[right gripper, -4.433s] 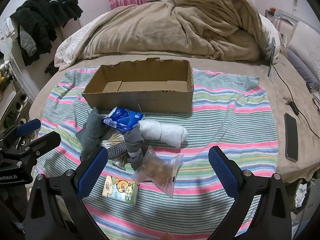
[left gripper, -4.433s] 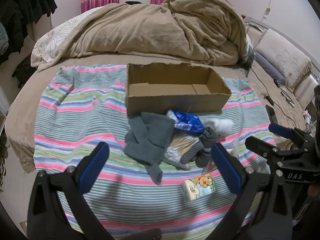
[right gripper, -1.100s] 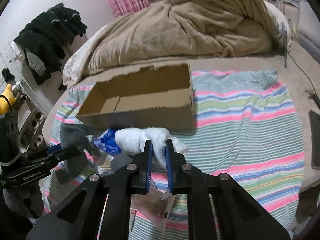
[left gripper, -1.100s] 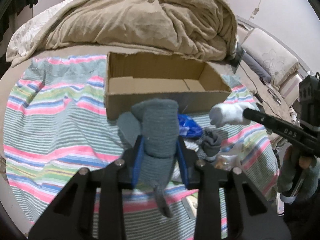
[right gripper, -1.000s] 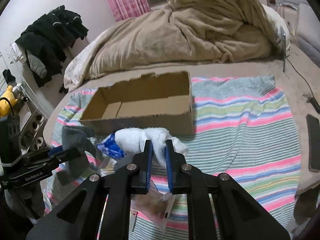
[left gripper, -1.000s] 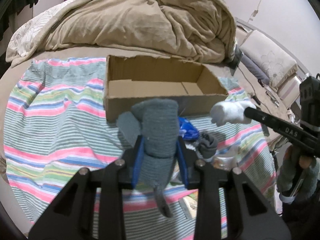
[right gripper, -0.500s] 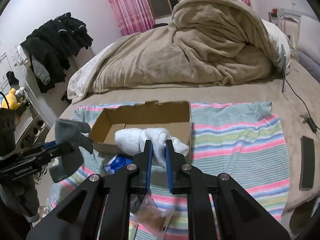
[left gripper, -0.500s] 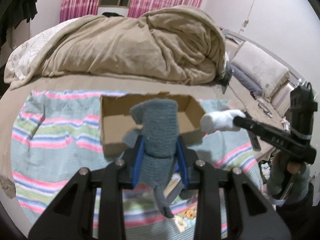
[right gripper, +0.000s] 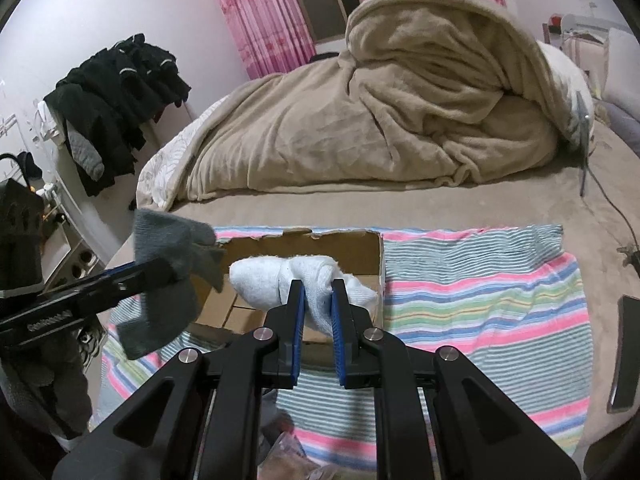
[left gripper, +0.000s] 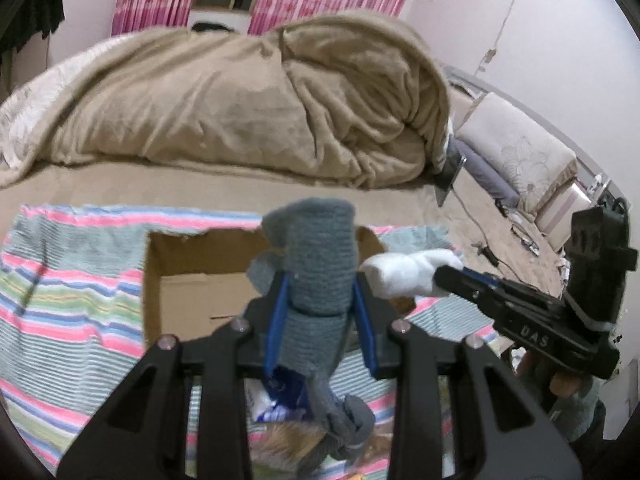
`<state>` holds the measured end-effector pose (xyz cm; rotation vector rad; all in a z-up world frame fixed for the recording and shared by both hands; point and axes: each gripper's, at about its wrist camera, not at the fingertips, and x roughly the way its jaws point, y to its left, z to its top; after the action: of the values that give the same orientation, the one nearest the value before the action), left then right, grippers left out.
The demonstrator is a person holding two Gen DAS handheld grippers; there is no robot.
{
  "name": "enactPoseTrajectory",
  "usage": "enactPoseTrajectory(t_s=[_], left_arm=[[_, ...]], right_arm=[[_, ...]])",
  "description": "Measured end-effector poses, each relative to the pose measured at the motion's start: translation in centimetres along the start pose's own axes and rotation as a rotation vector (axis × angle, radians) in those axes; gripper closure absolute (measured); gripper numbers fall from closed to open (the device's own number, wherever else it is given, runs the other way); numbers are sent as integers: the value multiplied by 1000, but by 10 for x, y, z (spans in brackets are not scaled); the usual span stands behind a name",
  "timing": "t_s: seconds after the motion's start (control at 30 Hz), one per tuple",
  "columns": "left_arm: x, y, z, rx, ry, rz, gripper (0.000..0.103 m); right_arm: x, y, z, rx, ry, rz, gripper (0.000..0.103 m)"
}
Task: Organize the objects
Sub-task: 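Carry the grey cloth and white sock over the cardboard box with both tools, then open both tools to drop the cloth and sock into the box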
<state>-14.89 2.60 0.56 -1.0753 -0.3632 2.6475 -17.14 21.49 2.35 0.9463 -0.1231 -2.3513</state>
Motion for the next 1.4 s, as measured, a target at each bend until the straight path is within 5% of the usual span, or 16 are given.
enactPoseTrajectory(t_s=[0.53, 0.67, 0.73, 0.83, 1.4], left_arm=[[113, 11, -16, 1, 227, 40, 64], [104, 8, -15, 35, 222, 68, 60], [97, 9, -15, 29, 219, 83, 39], [75, 10, -14, 24, 171, 80, 34], [-44, 1, -39, 45, 34, 132, 21]], right_arm=[[68, -21, -13, -6, 153, -8, 88], [66, -21, -12, 14, 142, -37, 75], [57, -16, -10, 22, 127, -53, 60], [41, -7, -8, 3, 96, -70, 50], [-33, 30, -21, -39, 27, -122, 33]])
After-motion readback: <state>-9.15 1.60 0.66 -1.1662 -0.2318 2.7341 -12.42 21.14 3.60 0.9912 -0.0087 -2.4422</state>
